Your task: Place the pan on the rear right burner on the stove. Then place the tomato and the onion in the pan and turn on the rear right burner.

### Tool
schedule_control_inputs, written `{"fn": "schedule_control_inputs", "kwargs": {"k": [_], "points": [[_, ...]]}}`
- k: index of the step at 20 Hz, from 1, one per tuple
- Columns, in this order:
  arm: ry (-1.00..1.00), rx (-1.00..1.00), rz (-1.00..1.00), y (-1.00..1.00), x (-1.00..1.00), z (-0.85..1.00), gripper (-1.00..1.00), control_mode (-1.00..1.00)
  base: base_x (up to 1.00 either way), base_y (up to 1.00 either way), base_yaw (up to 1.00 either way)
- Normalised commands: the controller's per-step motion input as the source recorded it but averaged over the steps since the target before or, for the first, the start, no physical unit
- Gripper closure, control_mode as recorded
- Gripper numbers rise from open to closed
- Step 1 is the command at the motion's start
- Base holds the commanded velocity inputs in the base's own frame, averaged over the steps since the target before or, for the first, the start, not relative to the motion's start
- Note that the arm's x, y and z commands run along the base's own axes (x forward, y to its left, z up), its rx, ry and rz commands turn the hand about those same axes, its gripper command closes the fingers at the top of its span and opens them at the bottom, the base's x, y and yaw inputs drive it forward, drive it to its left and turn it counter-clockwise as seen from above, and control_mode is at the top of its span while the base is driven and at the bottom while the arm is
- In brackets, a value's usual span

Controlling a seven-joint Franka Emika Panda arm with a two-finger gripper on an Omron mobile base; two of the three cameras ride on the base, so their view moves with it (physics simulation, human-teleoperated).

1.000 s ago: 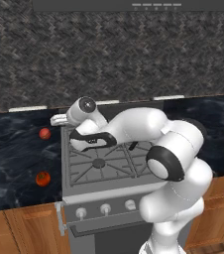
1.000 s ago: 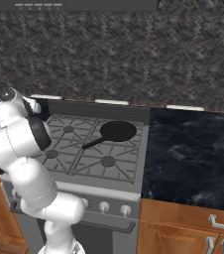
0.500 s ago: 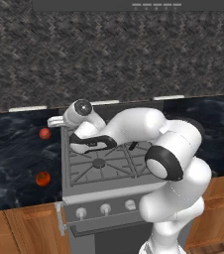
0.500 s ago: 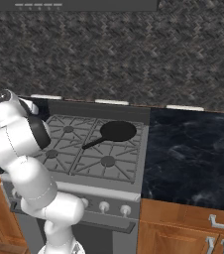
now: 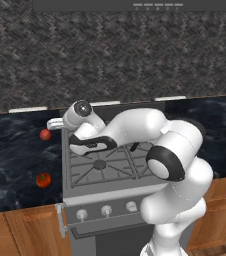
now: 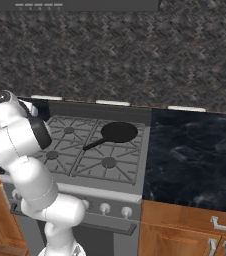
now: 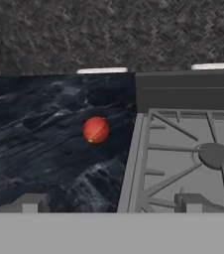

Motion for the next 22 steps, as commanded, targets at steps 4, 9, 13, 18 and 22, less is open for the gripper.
{"fn": "schedule_control_inputs", "kwargs": {"k": [4,9,13,18,22], "points": [[0.02,0.0,0.01,0.0,0.04,-0.01,-1.0,-1.0,0.0,0.0,0.0],[0.01,0.0,0.01,0.0,0.09,-0.1,-1.0,-1.0,0.0,0.0,0.0],[0.05,0.0,0.01,0.0,0.15,-0.16,-1.0,-1.0,0.0,0.0,0.0],[0.07,0.0,0.02,0.01,0.14,-0.16,-1.0,-1.0,0.0,0.0,0.0],[0.04,0.0,0.02,0.04,0.12,-0.05,-1.0,-1.0,0.0,0.0,0.0]]}}
